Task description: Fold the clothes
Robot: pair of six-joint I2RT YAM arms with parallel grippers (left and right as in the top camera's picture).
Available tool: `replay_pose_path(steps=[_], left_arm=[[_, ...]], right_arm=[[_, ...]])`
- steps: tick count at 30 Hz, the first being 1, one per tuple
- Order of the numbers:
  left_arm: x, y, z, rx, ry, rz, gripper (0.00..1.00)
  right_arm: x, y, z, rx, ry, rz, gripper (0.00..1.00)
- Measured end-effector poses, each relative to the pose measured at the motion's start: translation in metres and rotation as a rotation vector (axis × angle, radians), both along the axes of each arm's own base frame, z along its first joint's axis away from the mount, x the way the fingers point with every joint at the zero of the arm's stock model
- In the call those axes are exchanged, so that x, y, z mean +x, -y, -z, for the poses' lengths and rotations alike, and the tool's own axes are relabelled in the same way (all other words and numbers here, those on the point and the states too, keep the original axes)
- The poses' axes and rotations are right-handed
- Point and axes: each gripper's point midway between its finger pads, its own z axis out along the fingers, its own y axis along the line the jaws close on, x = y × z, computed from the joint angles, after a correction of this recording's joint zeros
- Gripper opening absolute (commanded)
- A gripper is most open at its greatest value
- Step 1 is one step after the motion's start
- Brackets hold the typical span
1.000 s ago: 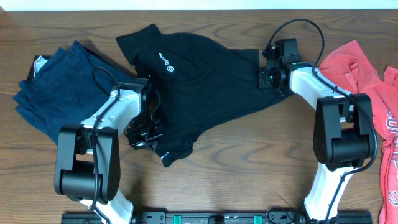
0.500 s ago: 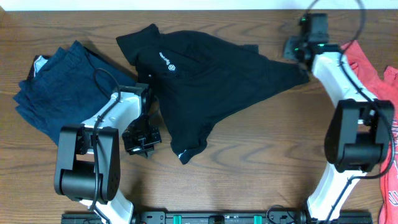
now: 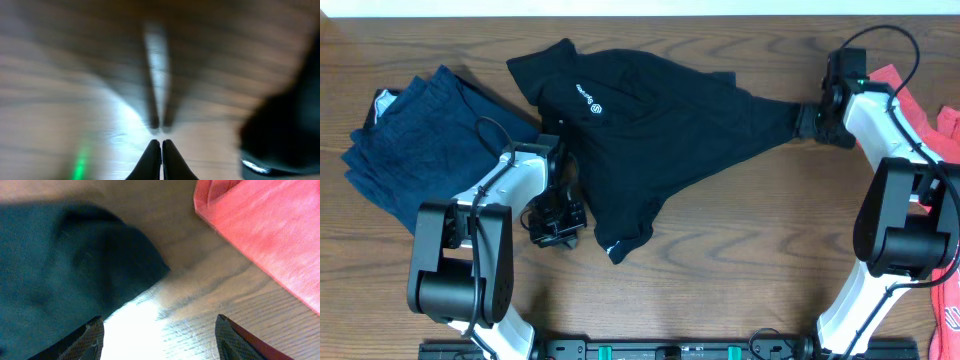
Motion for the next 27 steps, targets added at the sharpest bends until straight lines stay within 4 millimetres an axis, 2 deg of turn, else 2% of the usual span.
replay_pose_path(steps=[7, 11, 14, 17, 27], left_arm=[[0.002, 0.018, -0.004, -0.110, 0.005, -0.015, 0.06], [0.004, 0.024, -0.006, -0.144, 0.008, -0.024, 0.10], [0.005, 0.027, -0.007, -0.162, 0.011, -0.026, 0.11], [0.006, 0.028, -0.007, -0.167, 0.015, -0.027, 0.12], [0.008, 0.028, -0.006, -0.170, 0.025, -0.026, 0.12]], right_arm=[[-0.001, -0.005, 0.027, 0.033, 0.054, -0.016, 0.68], [0.017, -0.006, 0.028, 0.039, 0.164, -0.024, 0.67], [0.023, -0.006, 0.028, 0.037, 0.210, -0.027, 0.67], [0.024, -0.008, 0.027, 0.048, 0.227, -0.035, 0.62], [0.010, -0.018, 0.019, 0.147, 0.195, -0.038, 0.68]])
